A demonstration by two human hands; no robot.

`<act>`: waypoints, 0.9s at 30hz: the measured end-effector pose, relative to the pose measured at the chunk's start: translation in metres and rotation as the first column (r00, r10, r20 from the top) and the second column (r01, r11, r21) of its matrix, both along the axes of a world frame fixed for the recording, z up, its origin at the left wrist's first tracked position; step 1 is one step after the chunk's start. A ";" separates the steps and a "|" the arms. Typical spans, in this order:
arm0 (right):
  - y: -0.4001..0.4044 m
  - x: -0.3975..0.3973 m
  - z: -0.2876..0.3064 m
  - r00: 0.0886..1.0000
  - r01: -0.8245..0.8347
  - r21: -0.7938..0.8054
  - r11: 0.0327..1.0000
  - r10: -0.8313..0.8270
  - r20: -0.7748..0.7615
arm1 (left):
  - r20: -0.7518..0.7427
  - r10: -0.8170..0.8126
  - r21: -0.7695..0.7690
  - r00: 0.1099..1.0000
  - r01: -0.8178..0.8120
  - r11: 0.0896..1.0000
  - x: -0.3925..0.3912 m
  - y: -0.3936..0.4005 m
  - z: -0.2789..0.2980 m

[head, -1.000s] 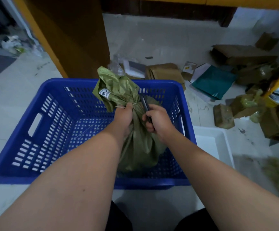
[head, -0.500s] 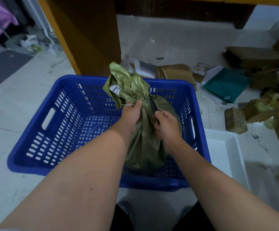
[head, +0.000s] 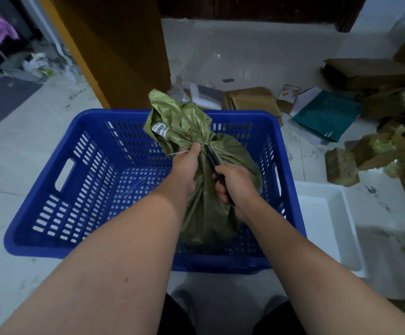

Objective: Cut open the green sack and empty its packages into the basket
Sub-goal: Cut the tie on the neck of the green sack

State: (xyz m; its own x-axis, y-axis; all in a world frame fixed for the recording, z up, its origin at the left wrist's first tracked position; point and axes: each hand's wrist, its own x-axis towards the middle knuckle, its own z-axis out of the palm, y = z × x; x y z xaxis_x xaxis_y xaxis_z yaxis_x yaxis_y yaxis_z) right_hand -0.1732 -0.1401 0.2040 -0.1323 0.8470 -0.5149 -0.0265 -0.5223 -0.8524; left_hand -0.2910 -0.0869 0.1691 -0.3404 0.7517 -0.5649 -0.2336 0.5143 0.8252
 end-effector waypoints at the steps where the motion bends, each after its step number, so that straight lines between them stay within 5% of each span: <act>1: 0.000 -0.001 -0.001 1.000 0.002 0.002 1.000 -0.002 0.019 | 0.007 0.010 0.008 1.000 -0.011 1.000 0.000 0.000 -0.002; 12: 0.004 -0.013 -0.022 0.950 -0.006 0.166 0.986 -0.047 0.308 | 0.080 0.091 0.031 0.993 -0.094 0.995 0.001 -0.001 -0.015; 27: 0.008 -0.010 -0.020 0.944 -0.031 0.162 0.986 -0.024 0.329 | 0.115 0.122 0.019 0.986 -0.125 0.992 0.001 -0.005 -0.009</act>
State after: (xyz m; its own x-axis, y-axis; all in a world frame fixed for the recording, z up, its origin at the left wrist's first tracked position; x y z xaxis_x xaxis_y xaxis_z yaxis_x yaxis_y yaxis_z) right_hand -0.1836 -0.1325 0.1843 0.0181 0.9227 -0.3851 0.2716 -0.3752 -0.8863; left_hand -0.2901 -0.0919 0.1602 -0.3664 0.7228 -0.5860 -0.3867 0.4545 0.8024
